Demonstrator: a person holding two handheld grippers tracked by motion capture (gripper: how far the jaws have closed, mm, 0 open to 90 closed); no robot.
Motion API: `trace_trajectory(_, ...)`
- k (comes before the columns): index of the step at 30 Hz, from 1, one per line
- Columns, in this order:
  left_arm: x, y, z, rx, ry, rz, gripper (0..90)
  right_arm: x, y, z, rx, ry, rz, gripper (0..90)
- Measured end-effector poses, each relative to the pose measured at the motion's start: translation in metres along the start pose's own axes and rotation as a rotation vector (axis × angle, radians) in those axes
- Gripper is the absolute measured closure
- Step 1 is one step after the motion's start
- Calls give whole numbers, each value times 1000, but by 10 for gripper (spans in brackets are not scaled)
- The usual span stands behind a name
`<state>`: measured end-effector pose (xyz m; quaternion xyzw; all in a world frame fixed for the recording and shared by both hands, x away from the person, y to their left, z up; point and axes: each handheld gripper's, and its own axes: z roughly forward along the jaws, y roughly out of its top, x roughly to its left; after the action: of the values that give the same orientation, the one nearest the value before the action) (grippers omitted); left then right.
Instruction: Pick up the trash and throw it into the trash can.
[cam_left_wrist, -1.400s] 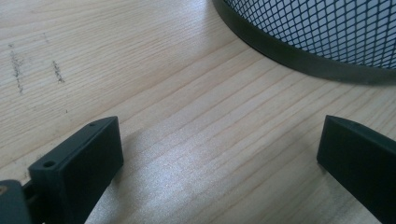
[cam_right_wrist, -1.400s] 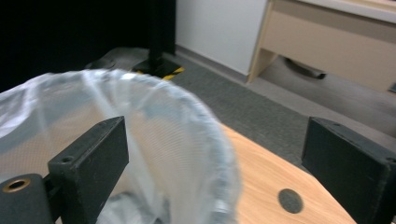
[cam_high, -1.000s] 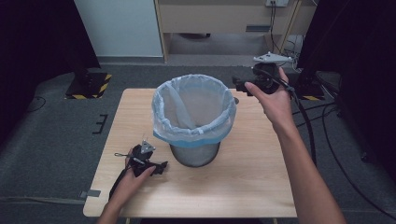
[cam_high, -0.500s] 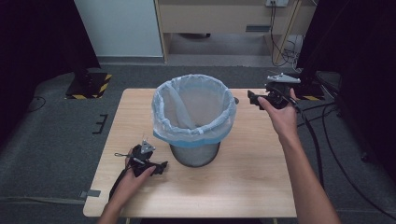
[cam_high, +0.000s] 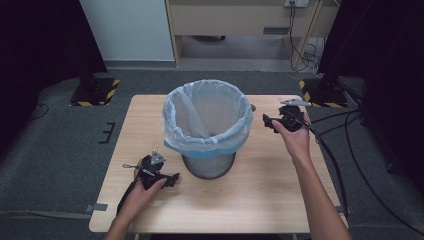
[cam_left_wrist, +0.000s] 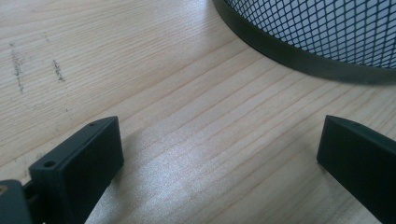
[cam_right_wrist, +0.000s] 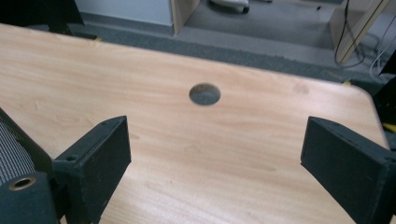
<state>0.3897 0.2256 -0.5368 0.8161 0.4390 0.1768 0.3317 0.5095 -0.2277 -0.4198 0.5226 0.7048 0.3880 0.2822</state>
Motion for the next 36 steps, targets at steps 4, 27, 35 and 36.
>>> trace_trajectory(4,0,0,0,0,0,0,0,3,-12,13,45,-13,-28,86)
trace_trajectory(27,0,0,0,0,0,0,0,-2,-51,35,88,27,53,92)
trace_trajectory(35,0,0,0,0,0,0,0,-1,-73,52,129,34,113,90)
trace_trajectory(36,0,0,0,0,0,0,0,-1,-76,54,135,32,119,87)
